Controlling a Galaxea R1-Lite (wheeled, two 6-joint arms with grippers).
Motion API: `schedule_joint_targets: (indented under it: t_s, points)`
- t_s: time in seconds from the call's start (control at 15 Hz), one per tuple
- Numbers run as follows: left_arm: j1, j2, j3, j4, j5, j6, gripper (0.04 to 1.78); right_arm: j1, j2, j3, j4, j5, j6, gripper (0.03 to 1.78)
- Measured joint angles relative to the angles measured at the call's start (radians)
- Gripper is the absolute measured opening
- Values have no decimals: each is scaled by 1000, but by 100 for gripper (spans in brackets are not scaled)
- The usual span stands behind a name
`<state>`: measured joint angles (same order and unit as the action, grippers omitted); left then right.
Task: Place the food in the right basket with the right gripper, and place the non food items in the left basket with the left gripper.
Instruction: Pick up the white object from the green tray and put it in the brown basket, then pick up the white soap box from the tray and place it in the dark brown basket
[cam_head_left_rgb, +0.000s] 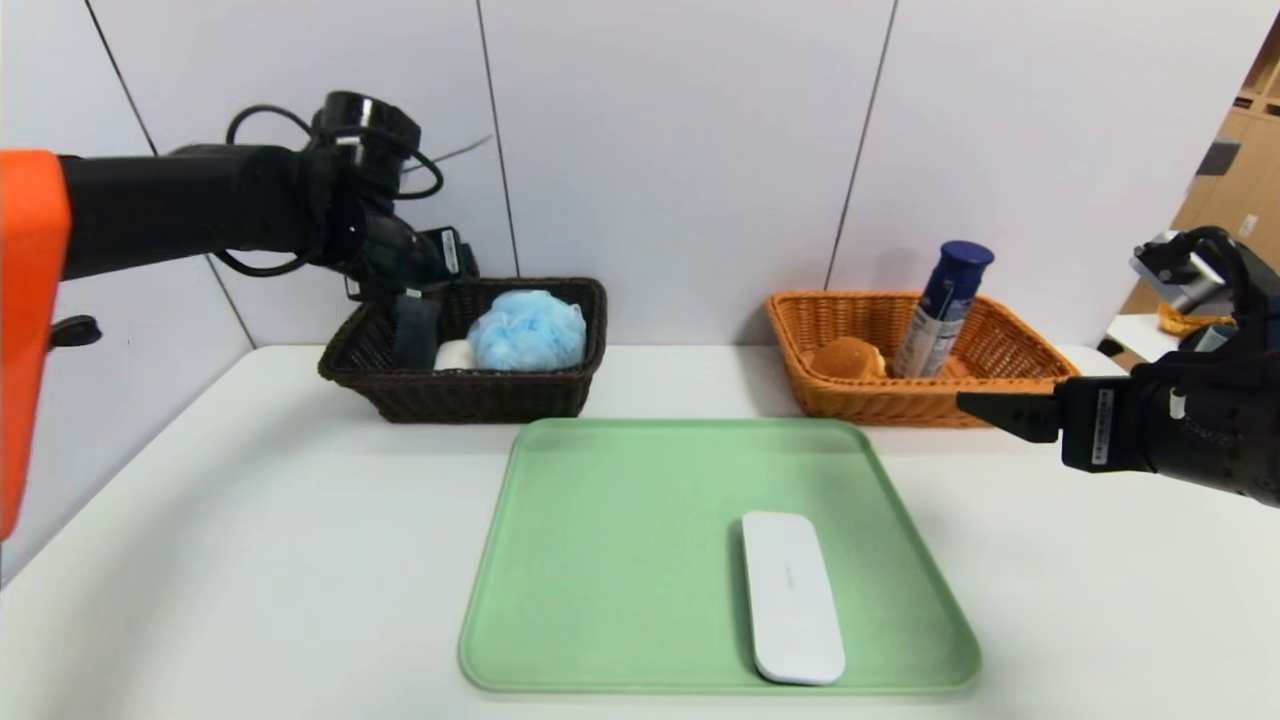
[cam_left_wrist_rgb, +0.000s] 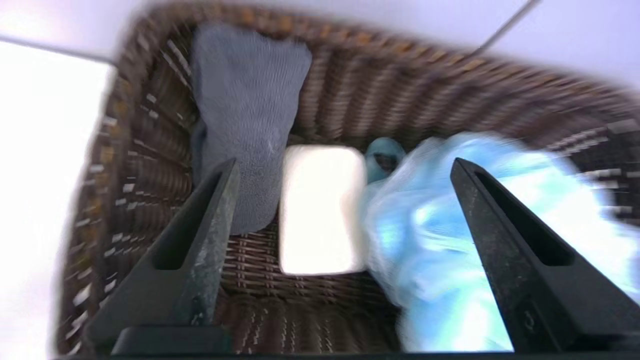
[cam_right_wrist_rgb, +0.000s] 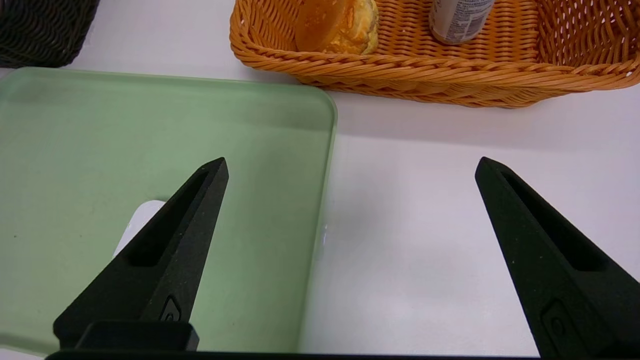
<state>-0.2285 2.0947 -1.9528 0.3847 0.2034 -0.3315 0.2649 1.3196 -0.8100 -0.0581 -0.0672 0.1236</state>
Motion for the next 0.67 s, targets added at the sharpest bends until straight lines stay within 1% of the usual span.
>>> schedule_joint_targets:
  t_s: [0.07,0.13,0.27,0.53,0.67]
  points:
    - [-26,-41,0,13,0,0,152,0,0,4,-4,0,0,171]
    - [-73,-85,0,44,0,-3,154,0,0,5,-6,0,0,171]
    - [-190,-151,0,150,1,-28,158,0,3,6,-7,0,0,171]
    - [-482,-199,0,396,27,-218,163,0,6,11,-6,0,0,171]
    - [-610,-181,-1,452,36,-334,165,0,6,20,-7,0,0,171]
